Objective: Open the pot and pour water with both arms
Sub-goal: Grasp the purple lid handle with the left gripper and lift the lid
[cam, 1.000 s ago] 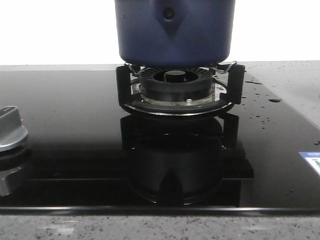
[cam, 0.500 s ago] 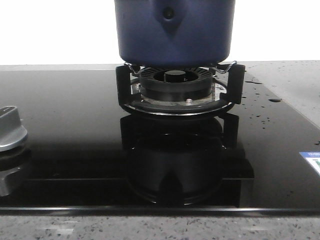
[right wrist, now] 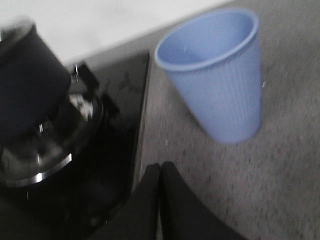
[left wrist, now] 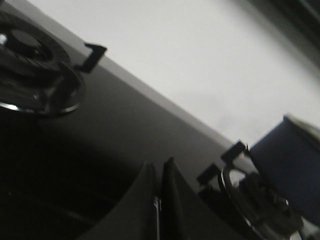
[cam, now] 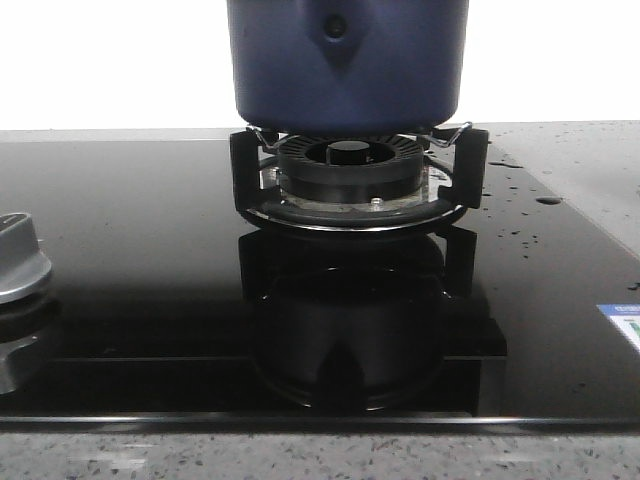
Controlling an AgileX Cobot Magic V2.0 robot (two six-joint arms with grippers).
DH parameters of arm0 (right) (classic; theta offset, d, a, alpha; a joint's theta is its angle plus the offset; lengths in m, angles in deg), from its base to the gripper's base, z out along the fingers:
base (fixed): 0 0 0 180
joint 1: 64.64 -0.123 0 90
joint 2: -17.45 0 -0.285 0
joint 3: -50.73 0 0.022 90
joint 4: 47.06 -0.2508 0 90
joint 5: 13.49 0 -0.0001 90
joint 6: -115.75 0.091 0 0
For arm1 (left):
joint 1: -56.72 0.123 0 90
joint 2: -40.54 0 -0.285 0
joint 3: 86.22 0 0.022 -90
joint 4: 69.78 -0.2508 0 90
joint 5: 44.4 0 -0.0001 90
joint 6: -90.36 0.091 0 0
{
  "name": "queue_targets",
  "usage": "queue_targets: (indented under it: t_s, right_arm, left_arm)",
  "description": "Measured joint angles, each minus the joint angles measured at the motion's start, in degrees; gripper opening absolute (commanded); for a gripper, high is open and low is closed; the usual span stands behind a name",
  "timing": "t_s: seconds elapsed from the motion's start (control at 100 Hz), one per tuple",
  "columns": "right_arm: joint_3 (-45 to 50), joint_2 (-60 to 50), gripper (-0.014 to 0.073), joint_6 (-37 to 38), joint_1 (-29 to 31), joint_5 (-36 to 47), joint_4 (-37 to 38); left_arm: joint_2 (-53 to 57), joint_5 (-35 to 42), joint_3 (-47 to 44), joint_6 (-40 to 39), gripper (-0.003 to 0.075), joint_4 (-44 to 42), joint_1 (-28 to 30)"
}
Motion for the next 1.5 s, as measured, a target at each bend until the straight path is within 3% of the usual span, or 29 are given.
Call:
queue_targets:
  t_s: [0.16,0.26,0.39,0.59,0.79,0.88,1.02,1.1,1.15,1.38,1.5]
  right_arm:
    - [-7.7,8.9,-0.0065,-0.9,-1.0,-12.4,-0.1]
    - [-11.0,13.3,-0.0071,-1.0,-1.3,-19.7,-2.3]
    - [-13.2,16.6,-0.0071,-3.7,-1.3,-25.0,-7.8]
    - [-13.9,16.9,-0.0071,-15.4,-1.3,-27.1,-19.1]
    - [-15.2,16.9,-0.0071,-32.4,-1.3,-27.0,-24.3]
    - [-17.1,16.9,-0.0071,-36.6,-1.3,-25.7,-24.7]
    - [-19.0,16.9,-0.0058,-39.4,-1.3,-23.2,-25.0]
    - [-19.4,16.9,0.0006,-39.7,-1.3,-22.0,-25.1]
    - [-19.5,16.9,0.0068,-39.8,-1.3,-21.6,-25.2]
    - [-19.5,16.9,0.0526,-40.1,-1.3,-19.7,-25.2]
    - [-19.5,16.9,0.0610,-40.1,-1.3,-18.9,-25.3]
  left_arm:
    - [-10.6,-8.9,8.4,6.7,-0.0018,-2.4,-2.9]
    - [-17.9,-13.4,13.5,14.1,-0.0015,1.4,-5.9]
    - [-25.8,-17.4,19.5,29.3,-0.0002,16.5,-10.9]
    - [-37.5,-28.7,26.3,59.2,-0.0003,46.0,-16.2]
    - [-47.6,-34.0,33.2,74.8,0.0010,53.7,-16.6]
    - [-51.5,-34.3,37.0,80.1,0.0084,53.8,-16.6]
    - [-57.8,-35.7,43.2,83.7,0.0330,50.7,-16.6]
    - [-61.6,-36.3,46.6,85.5,0.0473,48.2,-16.6]
    - [-63.6,-36.3,48.6,87.4,0.0511,46.7,-16.6]
    - [-72.0,-34.4,56.3,92.9,0.0515,45.4,-16.6]
    - [-76.5,-33.8,60.1,93.6,0.0515,45.3,-16.6]
